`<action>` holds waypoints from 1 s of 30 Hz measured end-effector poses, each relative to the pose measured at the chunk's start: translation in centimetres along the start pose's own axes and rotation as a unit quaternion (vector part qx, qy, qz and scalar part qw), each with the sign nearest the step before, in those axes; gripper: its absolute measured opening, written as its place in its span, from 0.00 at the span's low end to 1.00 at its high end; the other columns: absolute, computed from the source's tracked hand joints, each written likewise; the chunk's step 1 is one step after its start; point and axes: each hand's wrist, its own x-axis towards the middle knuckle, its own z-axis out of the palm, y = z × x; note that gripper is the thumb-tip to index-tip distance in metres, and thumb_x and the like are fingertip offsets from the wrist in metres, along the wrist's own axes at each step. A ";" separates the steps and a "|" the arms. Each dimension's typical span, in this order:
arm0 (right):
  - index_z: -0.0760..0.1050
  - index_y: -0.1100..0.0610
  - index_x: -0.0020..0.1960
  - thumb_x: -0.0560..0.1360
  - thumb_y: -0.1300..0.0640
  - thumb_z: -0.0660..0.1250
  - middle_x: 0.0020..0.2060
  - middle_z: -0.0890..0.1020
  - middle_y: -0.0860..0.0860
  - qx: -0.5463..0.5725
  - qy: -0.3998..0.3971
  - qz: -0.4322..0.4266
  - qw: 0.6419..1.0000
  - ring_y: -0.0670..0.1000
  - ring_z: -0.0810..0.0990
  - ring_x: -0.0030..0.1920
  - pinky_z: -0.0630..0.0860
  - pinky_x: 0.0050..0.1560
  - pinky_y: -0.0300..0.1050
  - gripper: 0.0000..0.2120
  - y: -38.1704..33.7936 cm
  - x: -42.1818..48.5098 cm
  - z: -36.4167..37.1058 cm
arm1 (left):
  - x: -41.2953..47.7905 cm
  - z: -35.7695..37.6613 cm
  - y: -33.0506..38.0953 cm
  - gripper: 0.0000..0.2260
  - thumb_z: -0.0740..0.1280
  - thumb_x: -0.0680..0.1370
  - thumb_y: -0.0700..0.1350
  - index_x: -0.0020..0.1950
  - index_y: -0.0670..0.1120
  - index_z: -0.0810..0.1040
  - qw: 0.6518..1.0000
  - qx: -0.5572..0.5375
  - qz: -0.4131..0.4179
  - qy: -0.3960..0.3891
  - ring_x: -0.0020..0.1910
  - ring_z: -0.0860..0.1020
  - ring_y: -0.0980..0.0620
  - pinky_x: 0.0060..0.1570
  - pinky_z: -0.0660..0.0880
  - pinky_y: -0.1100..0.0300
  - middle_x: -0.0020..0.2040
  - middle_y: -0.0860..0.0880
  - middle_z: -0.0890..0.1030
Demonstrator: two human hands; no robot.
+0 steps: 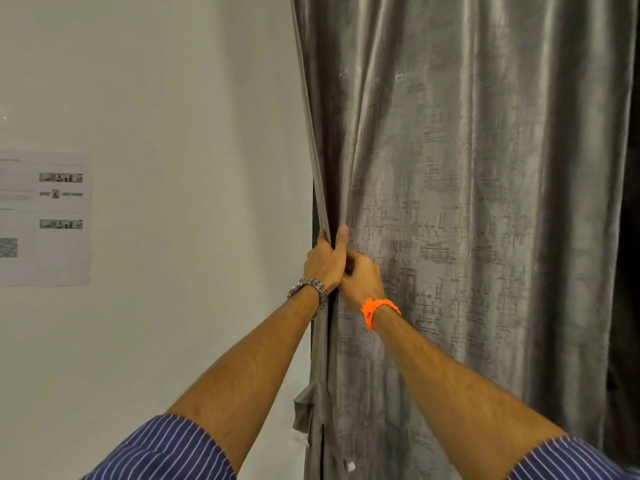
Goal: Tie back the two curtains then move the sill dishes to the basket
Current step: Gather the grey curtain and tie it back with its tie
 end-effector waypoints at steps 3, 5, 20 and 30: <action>0.76 0.60 0.44 0.72 0.65 0.64 0.31 0.78 0.50 -0.025 -0.011 0.025 0.999 0.47 0.78 0.32 0.73 0.31 0.40 0.03 -0.1 -0.1 -0.5 | -0.1 0.3 0.8 0.37 0.63 0.73 0.69 0.68 0.41 0.69 1.000 0.015 0.006 -0.016 0.52 0.80 0.45 0.56 0.78 0.49 0.55 0.45 0.80; 0.76 0.63 0.45 0.71 0.67 0.64 0.31 0.79 0.52 -0.031 -0.020 0.027 0.999 0.50 0.79 0.33 0.72 0.29 0.39 0.05 0.0 -0.2 -0.8 | 0.1 0.4 1.3 0.32 0.67 0.73 0.64 0.66 0.41 0.70 0.999 0.031 0.007 -0.004 0.54 0.79 0.44 0.55 0.77 0.50 0.56 0.44 0.80; 0.71 0.58 0.67 0.71 0.74 0.63 0.59 0.81 0.56 0.059 0.033 0.010 0.998 0.50 0.81 0.59 0.80 0.57 0.43 0.27 0.9 -0.2 -4.8 | 0.0 2.3 2.7 0.11 0.57 0.81 0.40 0.61 0.39 0.73 0.990 0.132 0.047 0.001 0.53 0.79 0.41 0.51 0.77 0.50 0.56 0.40 0.79; 0.74 0.52 0.61 0.70 0.60 0.71 0.58 0.81 0.47 -0.282 0.391 -0.131 0.866 0.53 0.79 0.62 0.73 0.62 0.47 0.21 2.3 0.7 -11.9 | 0.2 5.1 4.8 0.11 0.56 0.81 0.36 0.60 0.36 0.72 0.979 0.183 0.086 -0.036 0.48 0.79 0.41 0.43 0.73 0.53 0.53 0.40 0.79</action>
